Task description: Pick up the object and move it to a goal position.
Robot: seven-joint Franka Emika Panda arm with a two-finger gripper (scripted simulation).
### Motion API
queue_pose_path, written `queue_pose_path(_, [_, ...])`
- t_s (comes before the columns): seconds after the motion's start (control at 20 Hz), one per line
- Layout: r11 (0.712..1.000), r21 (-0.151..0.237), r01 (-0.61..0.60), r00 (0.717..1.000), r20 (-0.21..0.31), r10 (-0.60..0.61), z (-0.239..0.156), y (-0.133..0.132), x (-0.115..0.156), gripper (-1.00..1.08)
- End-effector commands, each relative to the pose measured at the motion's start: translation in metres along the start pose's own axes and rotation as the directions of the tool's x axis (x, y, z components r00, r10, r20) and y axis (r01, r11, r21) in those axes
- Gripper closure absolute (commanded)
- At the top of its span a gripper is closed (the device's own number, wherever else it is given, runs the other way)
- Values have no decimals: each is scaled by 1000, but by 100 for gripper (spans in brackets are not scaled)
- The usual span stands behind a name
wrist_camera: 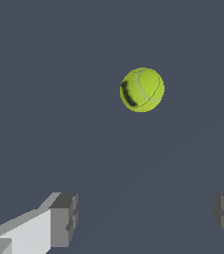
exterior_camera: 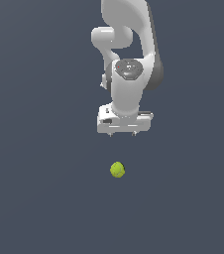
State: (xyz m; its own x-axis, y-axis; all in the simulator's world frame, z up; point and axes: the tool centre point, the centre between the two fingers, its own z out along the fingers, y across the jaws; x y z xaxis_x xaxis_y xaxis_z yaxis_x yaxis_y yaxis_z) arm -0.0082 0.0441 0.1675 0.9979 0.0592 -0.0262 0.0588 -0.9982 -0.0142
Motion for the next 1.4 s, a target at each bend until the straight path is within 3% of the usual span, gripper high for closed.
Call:
queue_pose_path(0.0, [1000,3,0,1000,5,0,0,-4,-1,-92])
queue_pose_path(0.6, [1000,2,-23,1000,0,23,7,0,13,-92])
queue_pose_path(1.35, [990,-5,-142,990,-20,142,52,18,79,-92])
